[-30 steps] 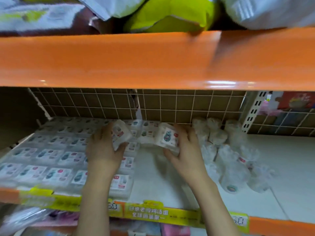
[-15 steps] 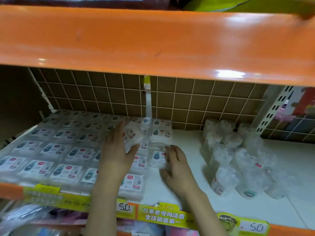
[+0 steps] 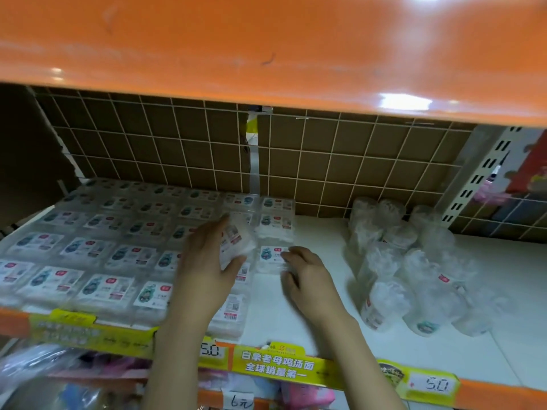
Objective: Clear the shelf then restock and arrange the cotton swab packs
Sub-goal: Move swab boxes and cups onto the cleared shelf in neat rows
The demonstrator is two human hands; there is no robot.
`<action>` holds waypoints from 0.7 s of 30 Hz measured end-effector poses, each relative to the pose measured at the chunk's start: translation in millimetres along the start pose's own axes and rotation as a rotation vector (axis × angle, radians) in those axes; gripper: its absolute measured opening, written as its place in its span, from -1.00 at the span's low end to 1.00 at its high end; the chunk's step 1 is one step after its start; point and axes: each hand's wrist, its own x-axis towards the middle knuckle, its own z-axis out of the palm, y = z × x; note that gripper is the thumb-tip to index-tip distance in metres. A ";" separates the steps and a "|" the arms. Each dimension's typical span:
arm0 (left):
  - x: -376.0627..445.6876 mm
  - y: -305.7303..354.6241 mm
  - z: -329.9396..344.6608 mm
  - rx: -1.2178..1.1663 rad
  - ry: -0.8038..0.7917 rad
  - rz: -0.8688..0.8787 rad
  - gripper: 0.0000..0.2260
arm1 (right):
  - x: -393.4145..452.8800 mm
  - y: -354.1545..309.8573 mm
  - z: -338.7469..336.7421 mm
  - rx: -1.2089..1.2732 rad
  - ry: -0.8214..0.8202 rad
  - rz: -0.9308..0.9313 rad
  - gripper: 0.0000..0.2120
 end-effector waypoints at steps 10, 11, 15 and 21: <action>9.1 40.3 32.1 -0.021 -0.087 0.151 -0.46 | -38.6 38.5 -5.6 -0.065 0.045 0.236 -0.53; 9.6 45.6 38.5 -0.014 -0.119 0.179 -0.45 | -39.2 38.7 -3.9 -0.073 0.055 0.242 -0.51; 13.4 60.0 54.8 0.060 -0.281 0.256 -0.45 | -37.8 39.2 -3.9 -0.114 0.068 0.230 -0.48; 17.3 48.4 58.4 0.254 -0.422 0.146 -0.48 | -38.9 37.9 -8.2 -0.105 0.028 0.239 -0.47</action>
